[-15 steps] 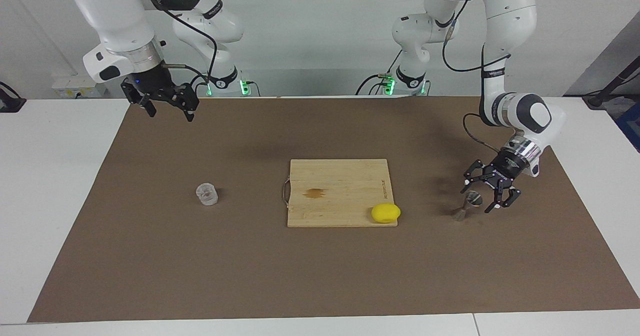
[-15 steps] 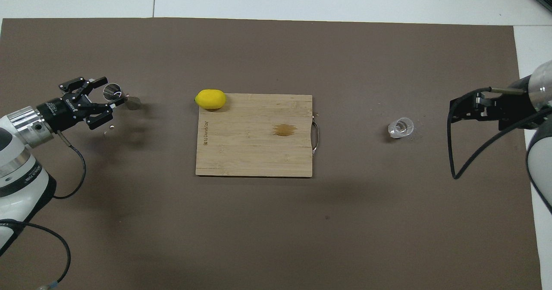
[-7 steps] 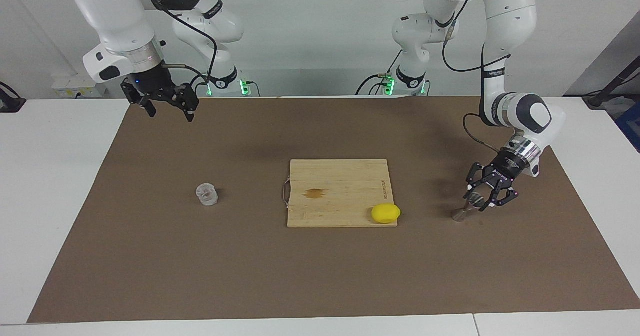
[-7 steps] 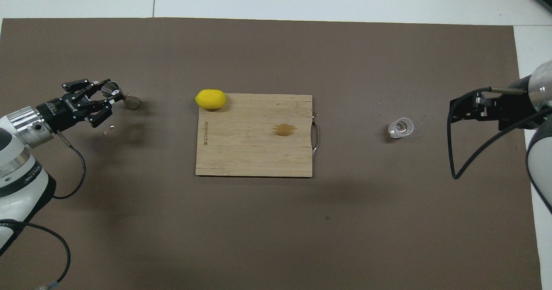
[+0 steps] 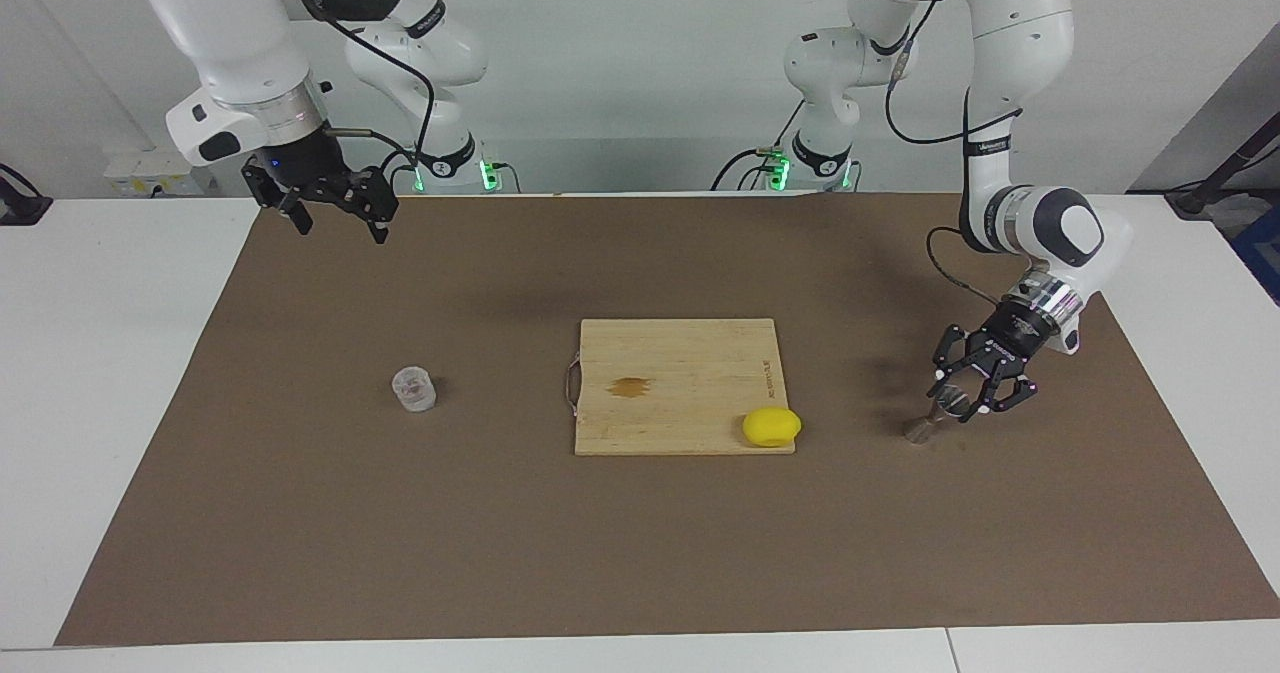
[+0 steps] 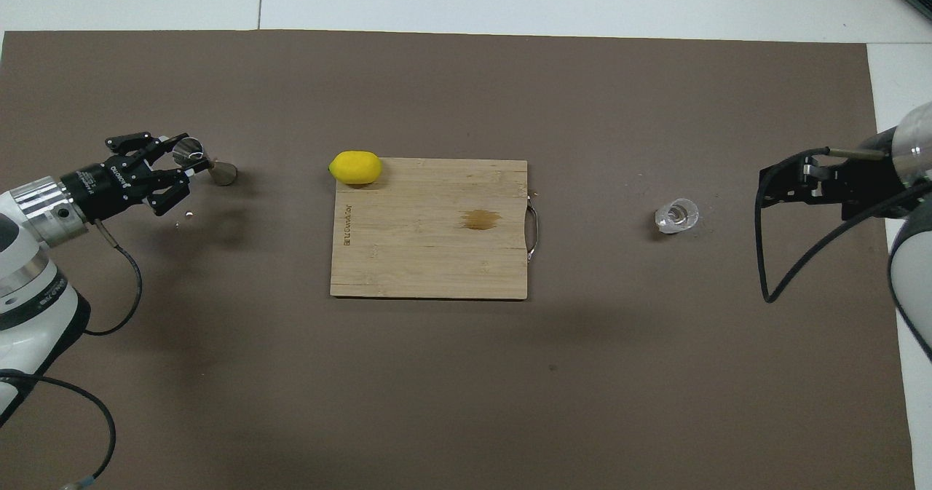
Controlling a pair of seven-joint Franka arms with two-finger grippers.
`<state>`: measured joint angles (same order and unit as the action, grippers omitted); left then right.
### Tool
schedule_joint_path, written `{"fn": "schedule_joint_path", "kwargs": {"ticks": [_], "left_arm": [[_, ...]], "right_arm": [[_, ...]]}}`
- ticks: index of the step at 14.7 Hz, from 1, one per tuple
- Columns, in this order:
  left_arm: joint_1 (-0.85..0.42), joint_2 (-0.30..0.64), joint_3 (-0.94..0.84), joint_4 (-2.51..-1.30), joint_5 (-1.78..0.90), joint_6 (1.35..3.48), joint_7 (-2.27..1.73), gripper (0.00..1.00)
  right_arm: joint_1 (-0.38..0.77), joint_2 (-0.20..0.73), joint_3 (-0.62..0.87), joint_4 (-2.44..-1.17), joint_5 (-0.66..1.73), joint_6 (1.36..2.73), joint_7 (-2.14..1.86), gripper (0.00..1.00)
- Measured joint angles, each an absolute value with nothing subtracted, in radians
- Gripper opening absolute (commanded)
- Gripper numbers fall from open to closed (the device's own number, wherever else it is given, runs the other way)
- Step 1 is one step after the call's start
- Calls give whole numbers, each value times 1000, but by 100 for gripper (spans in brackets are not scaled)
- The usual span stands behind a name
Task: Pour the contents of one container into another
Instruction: 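Close the left gripper on the metal cup and lift it, then lower the metal cup onto the board while the right gripper reaches out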
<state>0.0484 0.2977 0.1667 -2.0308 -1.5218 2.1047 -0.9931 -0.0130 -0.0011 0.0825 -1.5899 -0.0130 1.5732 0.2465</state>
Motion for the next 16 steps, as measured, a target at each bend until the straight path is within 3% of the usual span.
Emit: {"fn": "schedule_joint_path", "kwargs": {"ticks": [4,9,16], "left_arm": [[5,271,160,-1993,-1511,2066,-1000,0],[-173,208,156,-1945,-1511,2080,-1182,0],[-437,215,111,-1916,-1593,2351,-1260,0]], "right_arm": [[-13,-1,82,-1590,-13,1573,246,100],[-13,-1,82,-1590,-13,1573,246,100],[-13,-1,82,-1590,-13,1573,246,100]]}}
